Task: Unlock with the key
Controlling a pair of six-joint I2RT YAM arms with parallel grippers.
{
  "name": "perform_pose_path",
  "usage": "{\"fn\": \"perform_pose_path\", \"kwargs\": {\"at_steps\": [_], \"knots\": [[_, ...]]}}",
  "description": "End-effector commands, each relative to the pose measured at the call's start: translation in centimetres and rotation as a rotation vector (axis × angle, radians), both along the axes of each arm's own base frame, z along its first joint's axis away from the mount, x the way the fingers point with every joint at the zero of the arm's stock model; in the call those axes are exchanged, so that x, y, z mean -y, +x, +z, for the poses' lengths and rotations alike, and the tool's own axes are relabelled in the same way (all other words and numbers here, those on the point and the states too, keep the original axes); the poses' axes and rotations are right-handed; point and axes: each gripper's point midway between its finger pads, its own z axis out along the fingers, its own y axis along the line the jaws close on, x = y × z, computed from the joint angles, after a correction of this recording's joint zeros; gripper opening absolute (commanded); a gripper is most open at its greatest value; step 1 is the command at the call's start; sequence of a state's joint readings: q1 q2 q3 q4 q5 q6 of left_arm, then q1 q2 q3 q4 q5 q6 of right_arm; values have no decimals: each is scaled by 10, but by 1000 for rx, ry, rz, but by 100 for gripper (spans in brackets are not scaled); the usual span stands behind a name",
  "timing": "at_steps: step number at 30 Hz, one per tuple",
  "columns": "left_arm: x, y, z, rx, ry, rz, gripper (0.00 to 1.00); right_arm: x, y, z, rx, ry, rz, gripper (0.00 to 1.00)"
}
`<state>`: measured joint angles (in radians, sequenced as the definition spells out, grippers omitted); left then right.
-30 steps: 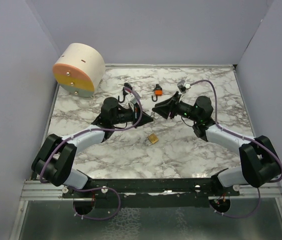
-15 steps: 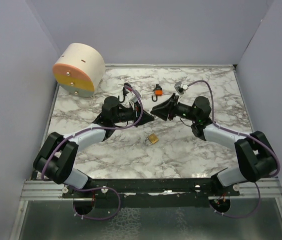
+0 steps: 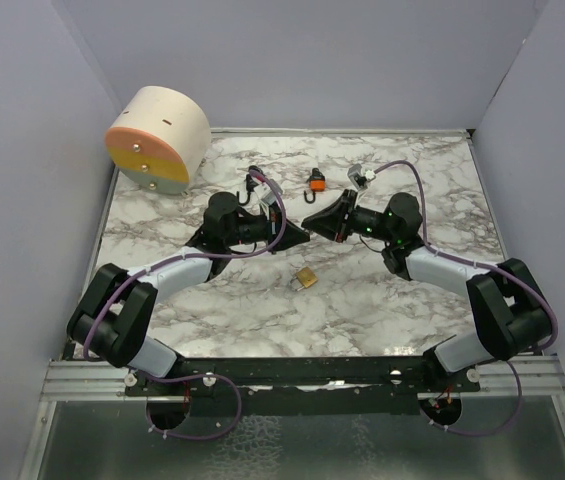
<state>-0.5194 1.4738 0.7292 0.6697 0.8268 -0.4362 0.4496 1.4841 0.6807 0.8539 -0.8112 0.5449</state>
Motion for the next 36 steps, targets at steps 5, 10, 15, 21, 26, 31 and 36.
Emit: {"fn": "perform_pose_path", "kwargs": {"at_steps": [5,10,15,21,26,31,36], "knots": [[5,-1,19,52,-37,-29,0,-2,0,4,22,16,23,1],[2,4,16,43,-33,22,35,1,4,4,1,16,-21,1],[-9,10,15,58,-27,118,55,8,14,2,-25,-4,-109,1],[-31,13,17,97,-24,261,71,24,29,-6,-73,-39,-230,1],[-42,8,-1,79,3,333,97,40,43,-20,-135,-92,-315,1],[-44,7,-32,28,64,400,99,53,47,-35,-191,-145,-382,1],[-37,6,-72,-54,146,451,99,69,44,-43,-219,-200,-462,1]]}}
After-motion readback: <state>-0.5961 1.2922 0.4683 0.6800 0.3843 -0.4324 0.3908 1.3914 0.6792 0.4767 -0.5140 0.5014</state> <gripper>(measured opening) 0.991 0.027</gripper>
